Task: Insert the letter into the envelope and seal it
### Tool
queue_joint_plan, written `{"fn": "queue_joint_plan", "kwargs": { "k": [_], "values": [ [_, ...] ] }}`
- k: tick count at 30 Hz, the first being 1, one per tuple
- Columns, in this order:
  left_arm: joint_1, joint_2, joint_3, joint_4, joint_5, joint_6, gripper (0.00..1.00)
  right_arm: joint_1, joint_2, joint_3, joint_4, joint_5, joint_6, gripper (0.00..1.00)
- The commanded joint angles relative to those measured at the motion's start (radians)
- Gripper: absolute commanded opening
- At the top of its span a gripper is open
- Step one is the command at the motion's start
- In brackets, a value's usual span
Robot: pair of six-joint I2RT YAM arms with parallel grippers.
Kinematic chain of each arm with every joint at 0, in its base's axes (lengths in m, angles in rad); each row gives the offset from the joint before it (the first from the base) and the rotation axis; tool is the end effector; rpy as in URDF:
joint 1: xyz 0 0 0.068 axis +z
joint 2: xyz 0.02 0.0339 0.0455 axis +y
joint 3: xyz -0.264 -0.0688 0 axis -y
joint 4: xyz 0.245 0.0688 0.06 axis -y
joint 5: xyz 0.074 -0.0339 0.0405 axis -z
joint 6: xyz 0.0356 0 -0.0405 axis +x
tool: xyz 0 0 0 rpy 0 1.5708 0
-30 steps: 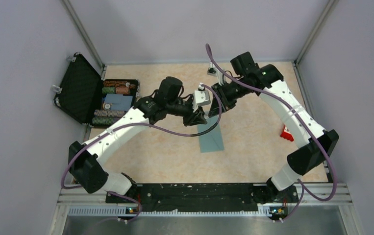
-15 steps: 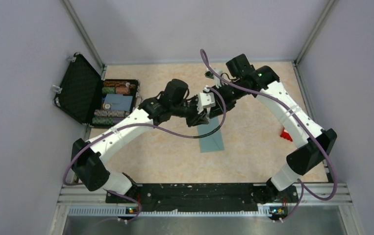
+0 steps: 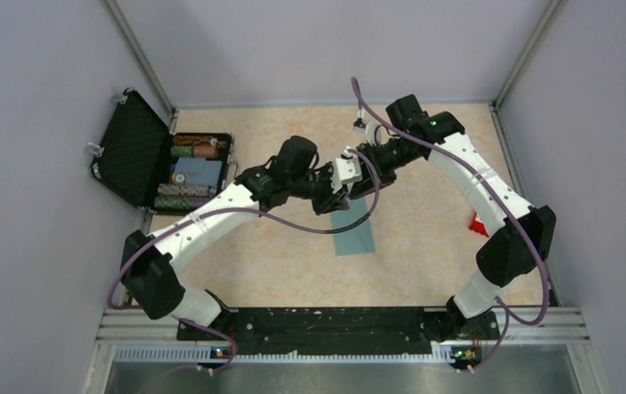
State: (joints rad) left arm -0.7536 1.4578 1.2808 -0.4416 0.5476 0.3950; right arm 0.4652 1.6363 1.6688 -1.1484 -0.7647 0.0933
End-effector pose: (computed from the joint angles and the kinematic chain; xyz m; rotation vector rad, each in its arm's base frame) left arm 0.2258 -0.2373 0.3312 1.4450 1.6538 -0.8005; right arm 0.2785 0.1674 0.3553 -0.7380 2.5786 1.2027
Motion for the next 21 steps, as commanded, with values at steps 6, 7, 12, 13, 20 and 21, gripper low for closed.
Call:
{"fn": "queue_joint_plan", "kwargs": {
  "k": [6, 7, 12, 13, 20, 21],
  "values": [
    [-0.006, -0.079, -0.050, 0.095, -0.020, -0.005, 0.00, -0.065, 0.015, 0.106, -0.034, -0.047, -0.048, 0.57],
    [-0.004, -0.092, -0.074, 0.089, -0.029, -0.005, 0.00, -0.080, 0.005, 0.123, -0.042, -0.029, -0.057, 0.59],
    [0.002, -0.157, -0.181, 0.049, -0.103, -0.073, 0.00, -0.208, -0.056, 0.097, -0.053, 0.011, -0.114, 0.65],
    [0.006, -0.162, -0.195, 0.033, -0.124, -0.096, 0.00, -0.234, -0.066, 0.093, -0.058, 0.020, -0.136, 0.66],
    [0.115, -0.040, -0.156, -0.138, -0.283, -0.466, 0.00, -0.276, -0.164, 0.080, 0.033, 0.265, -0.266, 0.72],
    [0.151, -0.031, -0.169, -0.134, -0.284, -0.520, 0.02, -0.275, -0.184, 0.061, 0.062, 0.295, -0.271, 0.74]
  ]
}}
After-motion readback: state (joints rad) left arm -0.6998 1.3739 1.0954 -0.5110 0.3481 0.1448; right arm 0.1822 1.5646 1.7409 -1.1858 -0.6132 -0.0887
